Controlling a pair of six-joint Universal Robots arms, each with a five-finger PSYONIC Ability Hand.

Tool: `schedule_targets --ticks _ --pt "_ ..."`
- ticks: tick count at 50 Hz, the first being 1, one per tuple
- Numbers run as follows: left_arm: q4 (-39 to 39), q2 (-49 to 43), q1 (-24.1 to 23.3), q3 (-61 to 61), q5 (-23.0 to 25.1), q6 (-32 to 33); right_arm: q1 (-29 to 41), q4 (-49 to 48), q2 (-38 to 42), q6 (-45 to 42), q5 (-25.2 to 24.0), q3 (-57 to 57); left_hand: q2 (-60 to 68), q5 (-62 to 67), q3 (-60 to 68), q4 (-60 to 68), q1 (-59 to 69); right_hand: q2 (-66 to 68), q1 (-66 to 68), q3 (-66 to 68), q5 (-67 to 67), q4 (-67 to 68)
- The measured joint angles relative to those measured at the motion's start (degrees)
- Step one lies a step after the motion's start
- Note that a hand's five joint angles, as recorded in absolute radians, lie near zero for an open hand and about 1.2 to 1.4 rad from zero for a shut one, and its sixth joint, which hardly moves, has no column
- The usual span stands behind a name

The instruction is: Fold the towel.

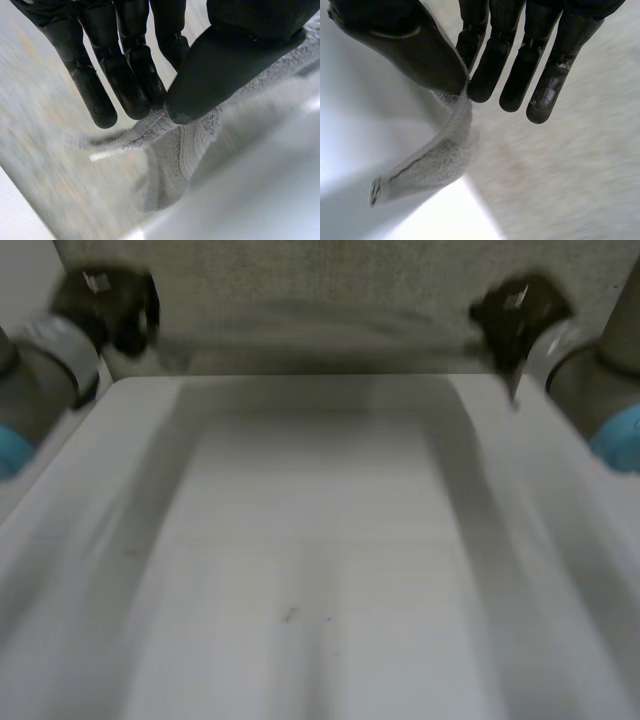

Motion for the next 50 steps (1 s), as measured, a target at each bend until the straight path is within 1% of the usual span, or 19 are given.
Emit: schedule_targets --ticks 2,6,10,13,16,23,25,27,30,32,37,45,50 --pt "1.0 -0.3 0.0 -4.9 0.0 2.7 0.0 -1.1 0.6 -0.4 -1.1 4.6 0.0 0.0 0.0 0.0 0.0 0.0 0.0 0.0 0.0 0.0" --pt "5.9 -2.7 -0.1 -17.2 0.0 11.5 -0.1 -6.6 3.5 -2.1 -3.0 16.0 0.0 0.0 0.0 0.0 0.0 0.0 0.0 0.0 0.0 0.0" --pt "9.9 -5.2 -0.3 -24.8 -0.1 18.0 -0.1 -10.8 6.1 -3.1 -3.4 22.2 0.0 0.0 0.0 0.0 0.0 0.0 0.0 0.0 0.0 0.0" --pt "11.6 -6.4 -0.4 -28.5 -0.1 20.8 -0.2 -12.4 7.4 -3.4 -3.4 24.9 0.0 0.0 0.0 0.0 0.0 0.0 0.0 0.0 0.0 0.0" --pt "12.5 -6.5 -0.4 -30.9 -0.1 22.0 -0.5 -13.0 7.8 -3.2 -3.4 26.6 0.0 0.0 0.0 0.0 0.0 0.0 0.0 0.0 0.0 0.0" --pt "12.6 -2.9 -0.7 -33.2 0.0 21.9 -2.1 -13.4 5.9 -1.9 -3.6 30.0 0.0 0.0 0.0 0.0 0.0 0.0 0.0 0.0 0.0 0.0" --pt "12.6 -0.9 -0.9 -33.7 0.0 21.3 -2.9 -14.0 5.0 -0.4 -3.6 31.0 0.0 0.0 0.0 0.0 0.0 -4.4 -3.9 10.3 -5.5 7.3" --pt "12.6 0.5 -1.0 -34.0 0.0 20.8 -3.4 -14.6 4.5 1.0 -3.6 31.6 0.0 0.0 0.0 0.0 0.0 -9.3 -8.9 11.9 -11.1 8.1" --pt "12.6 2.3 -1.4 -34.3 0.0 19.8 -4.4 -15.5 4.1 4.5 -3.6 32.3 0.0 0.0 0.0 0.0 0.0 -20.6 -20.5 4.0 -22.4 -0.4" --pt "12.6 3.4 -1.8 -34.4 0.0 18.7 -5.1 -16.1 4.1 7.4 -3.4 32.6 0.0 0.0 0.0 0.0 0.0 -25.8 -26.4 -1.2 -28.4 -5.9" --pt "12.6 4.5 -2.2 -34.1 0.0 16.4 -6.8 -16.6 4.4 12.1 -3.3 32.5 0.0 0.0 0.0 0.0 0.0 -31.7 -32.4 -6.9 -34.7 -11.6" --pt "12.5 4.7 -2.1 -31.8 -0.1 12.8 -8.7 -16.6 5.2 15.6 -3.4 32.1 0.0 0.0 0.0 0.0 0.0 -32.7 -33.5 -8.6 -36.7 -13.0" --pt "12.3 4.6 -1.8 -30.0 -0.2 10.4 -9.4 -16.6 5.8 19.4 -3.5 31.6 0.0 0.0 0.0 0.0 0.0 -32.7 -33.5 -8.6 -36.9 -13.4"
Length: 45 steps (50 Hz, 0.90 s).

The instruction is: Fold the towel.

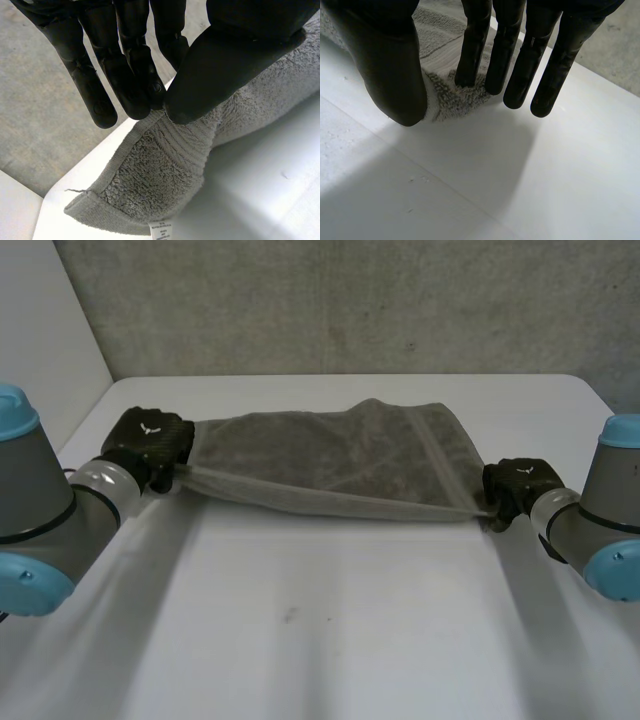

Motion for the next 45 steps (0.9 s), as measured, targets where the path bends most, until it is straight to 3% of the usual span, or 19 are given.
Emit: schedule_targets --ticks 17,31,36,39,43,45 --pt "-0.2 -0.1 0.3 1.9 0.0 -3.4 -1.1 0.2 1.2 19.4 -1.6 -1.5 0.0 0.0 0.0 0.0 0.0 -2.3 -3.0 -3.0 -3.0 -3.2" --pt "-0.2 -0.1 0.5 2.3 0.0 -3.4 -0.6 0.0 2.7 22.7 -1.1 -3.2 0.0 0.0 0.0 0.0 0.0 -4.5 -5.3 -5.2 -5.0 -5.3" --pt "-0.3 -0.1 1.1 2.4 0.0 -3.4 -0.4 -0.7 4.4 22.3 1.3 -4.6 0.0 0.0 0.0 0.0 0.0 -4.1 -2.5 -1.9 -0.5 -2.4" --pt "-0.3 -0.1 1.6 2.3 0.0 -3.4 -0.3 -1.2 5.1 21.4 3.5 -5.4 0.0 0.0 0.0 0.0 0.0 -1.2 1.0 1.7 2.7 1.3" --pt "-0.3 -0.2 2.1 1.8 0.0 -3.4 -0.2 -2.5 4.0 17.7 6.7 -5.1 0.0 0.0 0.0 0.0 0.0 28.9 30.1 29.7 30.9 29.7" --pt "-0.4 -0.3 2.2 1.5 0.0 -3.4 -0.2 -3.3 2.6 15.7 7.4 -4.3 0.0 0.0 0.0 0.0 0.0 32.0 32.8 33.2 34.7 33.3"
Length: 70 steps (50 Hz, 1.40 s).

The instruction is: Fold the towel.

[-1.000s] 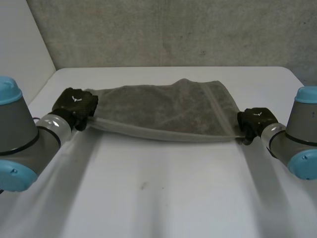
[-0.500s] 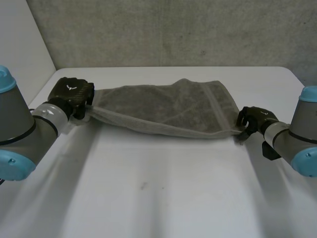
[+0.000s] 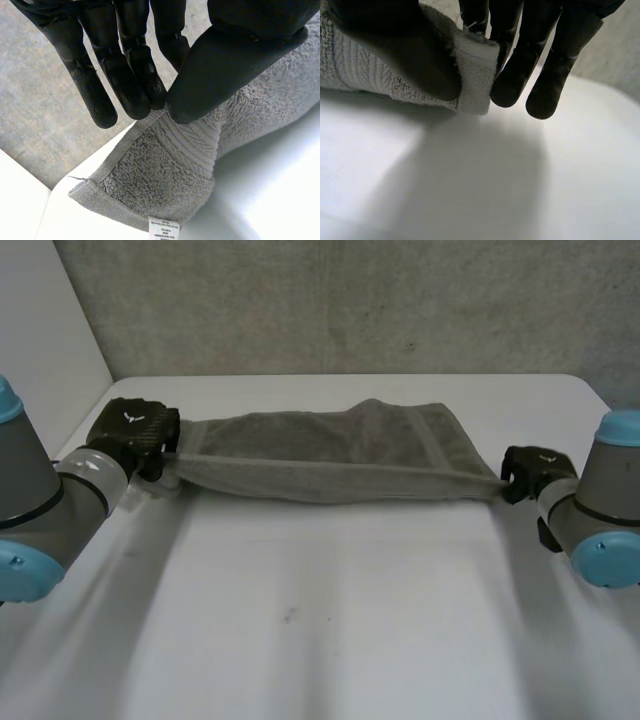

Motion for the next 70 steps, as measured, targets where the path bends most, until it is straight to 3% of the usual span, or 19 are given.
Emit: schedule_targets --ticks 9,14,22,28,35,41,49,60,70 --pt "-0.6 0.2 -0.4 -2.8 0.1 0.3 0.1 -9.1 -15.8 -10.2 -3.8 11.4 0.0 0.0 0.0 0.0 0.0 0.1 0.1 0.8 0.6 0.7" --pt "-2.7 1.2 -0.9 -5.4 0.1 0.6 -0.1 -7.0 -22.5 -19.8 -7.4 15.1 0.0 0.0 0.0 0.0 0.0 0.1 0.1 0.8 0.6 0.7" --pt "-11.7 7.1 -1.0 -10.8 0.2 2.1 -1.9 8.9 -26.6 -36.8 -9.2 17.5 0.0 0.0 0.0 0.0 0.0 0.1 0.2 0.8 0.6 0.7" --pt "-18.3 15.6 -0.7 -17.3 0.3 7.6 -6.9 22.4 -32.0 -46.5 -10.4 20.5 0.0 0.0 0.0 0.0 0.0 0.1 0.2 0.8 0.6 0.7" --pt "-21.2 26.1 -0.2 -22.8 1.8 13.8 -12.5 33.7 -39.1 -53.3 -15.7 22.8 0.0 0.0 0.0 0.0 0.0 0.1 0.2 0.8 0.6 0.7" --pt "-20.8 29.0 0.1 -22.6 4.6 15.1 -14.5 37.2 -41.0 -54.8 -20.3 21.7 0.0 0.0 0.0 0.0 0.0 0.2 0.2 0.8 0.9 0.7" --pt "-16.7 19.0 0.4 -14.6 8.4 15.0 -12.6 30.5 -32.3 -49.1 -21.1 15.0 0.0 0.0 0.0 0.0 0.0 0.2 0.2 0.8 0.9 0.7" --pt "-13.2 -12.1 -2.4 13.1 7.0 14.7 -2.0 18.9 -7.0 -36.8 -11.4 -6.7 0.0 0.0 0.0 0.0 0.0 0.2 0.2 0.8 1.1 0.7" --pt "-12.8 -30.5 -3.1 36.9 2.8 14.6 0.4 13.7 7.8 -31.5 -4.0 -24.6 0.0 0.0 0.0 0.0 0.0 0.2 0.2 0.8 1.1 0.7"
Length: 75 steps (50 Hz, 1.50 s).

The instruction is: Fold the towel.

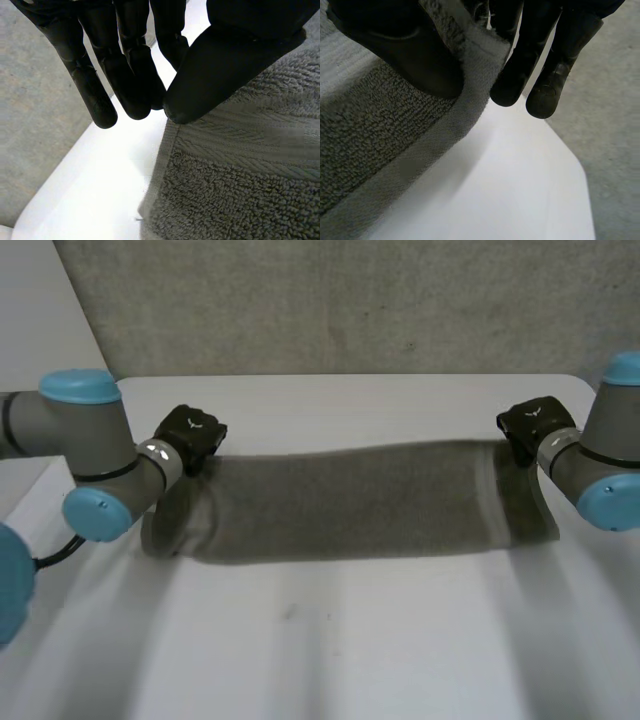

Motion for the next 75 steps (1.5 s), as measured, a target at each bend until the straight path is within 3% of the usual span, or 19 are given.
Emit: schedule_targets --ticks 7,16,17,21,24,32,43,49,54,60,70,73,75 --pt "-0.6 -7.6 -0.4 12.1 -2.0 0.0 0.4 0.1 6.1 -0.2 2.9 -10.3 0.0 0.0 0.0 0.0 0.0 0.0 0.0 0.0 0.0 0.0" --pt "-1.8 -10.5 -1.1 16.8 -2.8 0.1 0.6 2.2 10.5 -0.6 2.8 -17.3 0.0 0.0 0.0 0.0 0.0 -0.6 -0.5 -0.5 -0.6 -0.5" --pt "-1.8 -10.6 -1.2 16.8 -2.8 0.1 0.6 2.4 10.6 -0.7 2.8 -17.4 -1.9 -1.8 -1.9 -1.9 -1.7 -4.7 -4.5 -4.6 -4.8 -4.6" --pt "-1.9 -10.7 -1.5 16.4 -2.9 0.1 0.9 3.6 11.7 -1.8 3.1 -18.1 -42.5 -42.6 -41.9 -42.5 -40.2 -49.5 -48.9 -48.9 -50.4 -47.5" --pt "-2.0 -10.6 -2.1 16.2 -3.1 0.1 1.4 4.1 11.8 -2.4 3.9 -18.3 -55.3 -54.2 -54.9 -55.0 -54.5 -60.9 -60.8 -61.8 -63.7 -61.5" --pt "-3.1 -6.5 -3.2 14.7 -3.4 -0.7 2.5 4.5 6.7 -0.2 5.9 -17.5 -60.2 -57.6 -60.0 -60.1 -59.2 -61.8 -62.6 -62.9 -63.7 -62.1" --pt "-5.2 10.5 -3.0 -1.6 -2.5 -10.2 2.2 3.8 -10.5 6.9 0.5 -0.5 -60.4 -57.7 -60.3 -60.3 -59.4 -61.8 -62.6 -62.9 -63.7 -62.1" --pt "-0.3 19.4 -2.3 -14.7 -2.2 -14.1 0.8 1.8 -17.4 5.9 -2.3 13.5 -60.4 -57.7 -60.3 -60.3 -59.4 -61.8 -62.4 -62.9 -63.6 -62.1" --pt "8.3 27.6 -1.9 -29.1 -2.2 -16.6 -1.5 -2.4 -21.3 2.6 -4.6 27.1 -60.4 -57.7 -60.3 -60.4 -59.4 -57.4 -56.7 -57.7 -58.0 -58.0" --pt "16.4 33.8 -1.9 -40.8 -2.3 -20.0 -3.7 -9.0 -21.3 -2.5 -5.2 37.4 -60.4 -57.7 -60.3 -60.4 -59.4 -49.6 -49.5 -49.7 -49.9 -50.0" --pt "20.7 35.0 -2.0 -45.5 -2.3 -22.5 -4.7 -16.1 -15.7 -5.6 -5.3 40.4 -60.4 -57.7 -60.3 -60.4 -59.4 -42.4 -42.1 -42.7 -43.4 -43.2" --pt "20.6 34.8 -2.1 -45.6 -2.3 -22.5 -5.0 -17.2 -14.2 -5.8 -5.3 39.9 -60.4 -57.7 -60.3 -60.4 -59.4 -31.9 -31.9 -32.5 -33.0 -32.9" --pt "20.6 34.8 -2.2 -45.6 -2.3 -22.5 -5.3 -18.0 -13.3 -6.1 -5.3 39.4 -60.4 -57.7 -60.3 -60.4 -59.4 -16.3 -16.4 -17.2 -17.3 -17.3"
